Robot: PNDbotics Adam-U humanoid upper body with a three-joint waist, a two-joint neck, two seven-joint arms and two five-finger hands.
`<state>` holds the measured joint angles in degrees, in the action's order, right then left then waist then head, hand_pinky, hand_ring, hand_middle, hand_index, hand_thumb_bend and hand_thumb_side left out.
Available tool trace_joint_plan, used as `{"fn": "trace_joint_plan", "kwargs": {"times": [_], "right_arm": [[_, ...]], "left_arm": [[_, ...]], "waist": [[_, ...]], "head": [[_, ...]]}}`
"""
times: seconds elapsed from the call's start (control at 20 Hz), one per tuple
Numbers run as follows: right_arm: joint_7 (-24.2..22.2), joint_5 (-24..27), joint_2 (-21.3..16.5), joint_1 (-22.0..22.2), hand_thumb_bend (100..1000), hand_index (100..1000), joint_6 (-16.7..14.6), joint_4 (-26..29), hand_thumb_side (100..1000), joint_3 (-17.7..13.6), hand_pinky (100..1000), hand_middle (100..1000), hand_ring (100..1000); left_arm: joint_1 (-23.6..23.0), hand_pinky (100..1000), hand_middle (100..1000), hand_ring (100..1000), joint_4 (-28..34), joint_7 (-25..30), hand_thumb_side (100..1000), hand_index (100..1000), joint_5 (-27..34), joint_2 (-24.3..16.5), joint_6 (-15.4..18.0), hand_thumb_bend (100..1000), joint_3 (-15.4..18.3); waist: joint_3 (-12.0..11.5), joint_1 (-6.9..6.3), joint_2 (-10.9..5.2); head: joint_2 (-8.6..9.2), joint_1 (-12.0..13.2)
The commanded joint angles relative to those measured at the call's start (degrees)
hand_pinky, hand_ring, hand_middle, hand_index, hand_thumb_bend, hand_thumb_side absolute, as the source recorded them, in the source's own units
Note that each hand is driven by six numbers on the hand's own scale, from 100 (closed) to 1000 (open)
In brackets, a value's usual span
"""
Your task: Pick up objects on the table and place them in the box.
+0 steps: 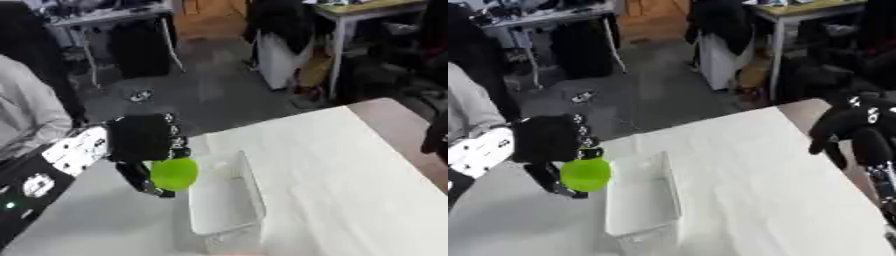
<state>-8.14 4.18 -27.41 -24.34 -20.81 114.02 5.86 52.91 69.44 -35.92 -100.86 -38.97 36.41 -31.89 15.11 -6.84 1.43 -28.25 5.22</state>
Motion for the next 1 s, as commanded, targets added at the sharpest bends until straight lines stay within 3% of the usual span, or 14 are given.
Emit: {"fn": "trace_joint_plan", "kwargs": {"times": [0.05,0.2,0.25,0.3,0.35,0.4,0.45,0.5,0.55,0.6,0.75,0.9,0.95,1.0], "right_arm": [[-0.36,0.73,0.22,-1.65,100,628,-0.05,0.57,752,-0.34,100,500,407],[-0.55,1.32,0.8,-2.46,100,628,0.13,0.57,766,-0.38,100,501,407],[-0.6,1.48,0.92,-2.65,100,628,0.17,0.57,750,-0.4,100,500,407],[-0.65,1.63,1.02,-2.81,100,628,0.21,0.57,750,-0.42,100,500,407],[-0.69,1.75,1.06,-2.92,100,628,0.23,0.57,749,-0.46,100,500,407],[-0.71,1.85,1.07,-3.0,100,628,0.24,0.57,749,-0.49,100,500,407],[-0.76,1.91,1.04,-3.05,100,628,0.26,0.57,750,-0.51,100,500,407],[-0.83,1.97,1.03,-3.09,100,628,0.26,0.57,750,-0.5,100,500,407],[-0.9,2.0,1.01,-3.11,100,628,0.24,0.57,750,-0.5,100,500,407],[-0.94,2.04,1.02,-3.11,100,628,0.22,0.57,750,-0.52,100,500,407],[-1.03,2.04,0.97,-3.07,100,628,0.18,0.57,750,-0.58,100,500,407],[-1.13,1.94,0.94,-3.04,100,628,0.18,0.57,751,-0.58,100,500,407],[-1.12,1.91,0.93,-3.02,100,627,0.18,0.57,751,-0.59,100,500,407],[-1.11,1.89,0.9,-2.99,100,627,0.18,0.57,751,-0.6,100,499,407]], "left_arm": [[2.65,100,236,157,-1.43,-16.04,896,356,-1.66,2.66,15.56,194,-0.73],[3.33,100,253,179,-2.5,-16.04,898,372,-2.38,5.04,15.56,188,-1.76],[3.42,237,366,317,-3.3,-16.04,973,480,-3.1,5.18,15.56,214,-2.05],[3.52,237,366,317,-4.39,-16.04,973,480,-4.18,5.32,15.56,214,-2.2],[3.61,355,483,460,-5.64,-15.88,961,572,-5.55,5.31,15.56,361,-2.31],[3.69,373,500,479,-7.11,-15.52,960,586,-7.2,5.36,15.56,383,-2.32],[3.68,592,726,730,-9.05,-14.52,1000,744,-9.0,5.41,15.56,632,-2.15],[3.75,592,726,730,-11.18,-12.94,1000,744,-10.82,5.68,15.56,632,-1.87],[3.75,957,1000,1000,-13.57,-10.88,1000,962,-12.5,6.03,15.56,993,-1.46],[3.77,1000,1000,1000,-15.82,-8.94,1000,1000,-13.63,6.62,15.56,1000,-0.98],[3.45,1000,1000,1000,-20.51,-4.91,1000,1000,-13.68,8.16,15.56,1000,0.29],[2.66,1000,1000,1000,-22.94,-1.43,1000,1000,-8.85,8.89,15.56,1000,1.65],[2.46,1000,1000,1000,-23.04,-0.15,1000,1000,-6.48,8.86,15.56,878,2.1],[2.27,1000,1000,1000,-22.79,1.29,1000,1000,-3.68,8.69,15.56,873,2.53]], "waist": [[0.39,0.23,-0.43],[1.07,0.07,-0.31],[1.21,-0.01,-0.31],[1.32,-0.06,-0.32],[1.39,-0.14,-0.35],[1.44,-0.19,-0.37],[1.47,-0.23,-0.39],[1.51,-0.23,-0.4],[1.52,-0.22,-0.41],[1.53,-0.18,-0.41],[1.46,-0.09,-0.38],[1.41,-0.05,-0.36],[1.34,-0.03,-0.37],[1.3,-0.04,-0.39]], "head": [[1.18,1.2],[1.49,1.77],[1.5,1.84],[1.49,1.92],[1.44,1.92],[1.41,1.89],[1.39,1.8],[1.38,1.75],[1.38,1.67],[1.38,1.62],[1.26,1.5],[1.18,1.43],[1.18,1.38],[1.18,1.37]]}}
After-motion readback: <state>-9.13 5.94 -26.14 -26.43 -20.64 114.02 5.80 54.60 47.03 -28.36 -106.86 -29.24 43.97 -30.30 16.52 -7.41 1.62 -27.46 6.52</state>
